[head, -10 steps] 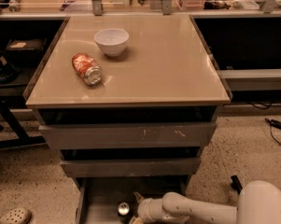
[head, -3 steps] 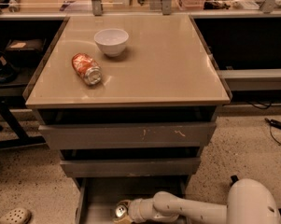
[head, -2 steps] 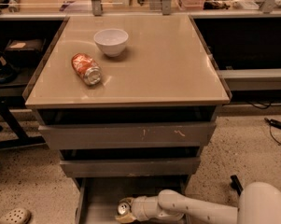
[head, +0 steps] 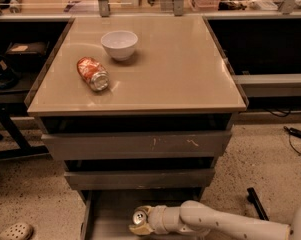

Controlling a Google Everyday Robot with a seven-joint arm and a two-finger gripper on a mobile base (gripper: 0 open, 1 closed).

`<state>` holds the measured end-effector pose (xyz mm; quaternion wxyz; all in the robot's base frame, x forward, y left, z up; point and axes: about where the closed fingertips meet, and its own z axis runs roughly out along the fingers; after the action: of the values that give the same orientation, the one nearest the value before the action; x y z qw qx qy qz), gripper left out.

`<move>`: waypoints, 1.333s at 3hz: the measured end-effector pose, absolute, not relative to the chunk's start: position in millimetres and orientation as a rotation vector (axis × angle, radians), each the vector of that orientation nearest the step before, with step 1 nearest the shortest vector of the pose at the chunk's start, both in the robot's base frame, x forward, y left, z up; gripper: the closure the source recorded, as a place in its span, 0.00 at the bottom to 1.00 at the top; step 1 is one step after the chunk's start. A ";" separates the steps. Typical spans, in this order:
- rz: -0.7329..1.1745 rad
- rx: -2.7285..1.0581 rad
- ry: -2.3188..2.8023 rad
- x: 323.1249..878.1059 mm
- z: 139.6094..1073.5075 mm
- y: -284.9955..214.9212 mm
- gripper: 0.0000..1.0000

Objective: Pick green can from bottom drawer and place on counter

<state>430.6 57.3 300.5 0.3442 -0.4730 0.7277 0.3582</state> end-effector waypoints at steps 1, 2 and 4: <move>0.843 -1.224 1.946 414.1 350.9 36.5 1.00; 0.794 -1.291 1.925 410.3 370.8 30.5 1.00; 0.807 -1.283 1.882 413.4 405.1 34.7 1.00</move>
Offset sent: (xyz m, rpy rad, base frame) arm -0.0141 -0.0171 0.0409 -0.0525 -0.0047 -0.0386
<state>413.4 34.7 405.1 0.3547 -0.4966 0.7281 0.3122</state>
